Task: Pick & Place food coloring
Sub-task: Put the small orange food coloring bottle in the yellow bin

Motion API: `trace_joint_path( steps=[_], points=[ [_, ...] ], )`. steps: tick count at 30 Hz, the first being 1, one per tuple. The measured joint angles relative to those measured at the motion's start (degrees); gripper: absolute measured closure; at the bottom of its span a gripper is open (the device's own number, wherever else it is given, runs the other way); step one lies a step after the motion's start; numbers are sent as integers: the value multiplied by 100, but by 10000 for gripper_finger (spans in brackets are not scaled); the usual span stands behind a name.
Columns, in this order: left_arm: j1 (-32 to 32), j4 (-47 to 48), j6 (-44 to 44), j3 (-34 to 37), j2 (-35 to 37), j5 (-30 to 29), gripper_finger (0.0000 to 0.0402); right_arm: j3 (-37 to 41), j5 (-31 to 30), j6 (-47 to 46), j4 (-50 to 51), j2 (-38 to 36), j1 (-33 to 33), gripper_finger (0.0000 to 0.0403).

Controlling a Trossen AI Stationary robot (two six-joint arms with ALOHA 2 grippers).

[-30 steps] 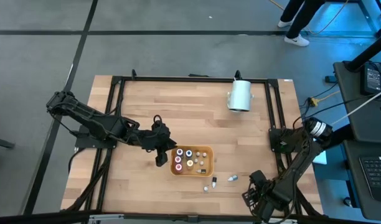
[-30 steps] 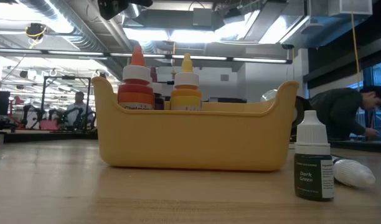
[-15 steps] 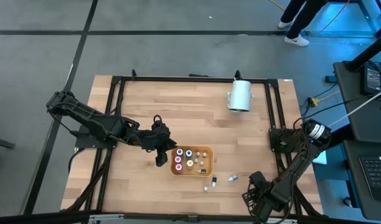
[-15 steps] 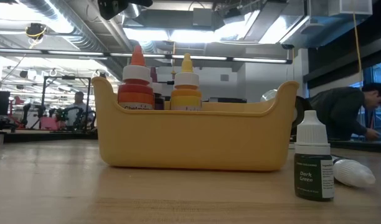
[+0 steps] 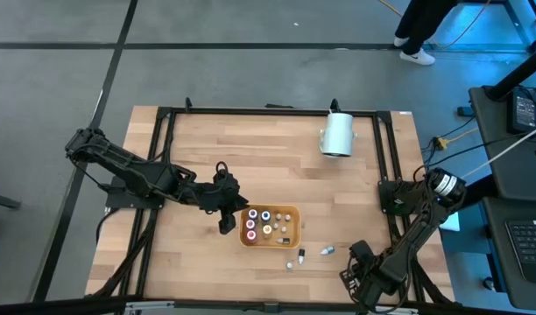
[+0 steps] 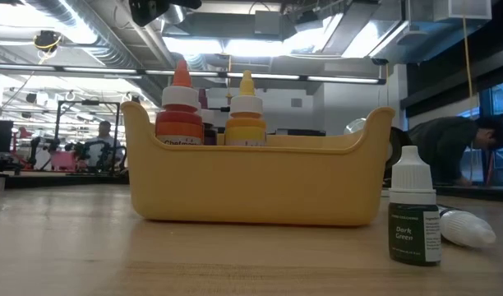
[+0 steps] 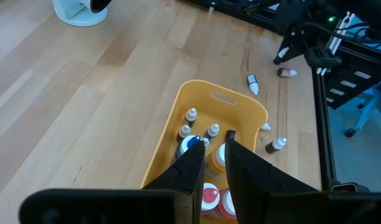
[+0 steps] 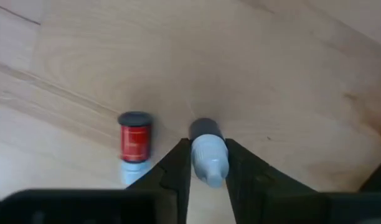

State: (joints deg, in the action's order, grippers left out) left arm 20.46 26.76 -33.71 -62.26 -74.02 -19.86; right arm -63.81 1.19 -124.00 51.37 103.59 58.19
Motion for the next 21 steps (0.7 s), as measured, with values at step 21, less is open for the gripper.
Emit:
trace_joint_path(
  steps=[21],
  points=[
    [1,2,-73,0,0,-7,343,-1837,-816,2653,2249,-258,-993,319]
  ],
)
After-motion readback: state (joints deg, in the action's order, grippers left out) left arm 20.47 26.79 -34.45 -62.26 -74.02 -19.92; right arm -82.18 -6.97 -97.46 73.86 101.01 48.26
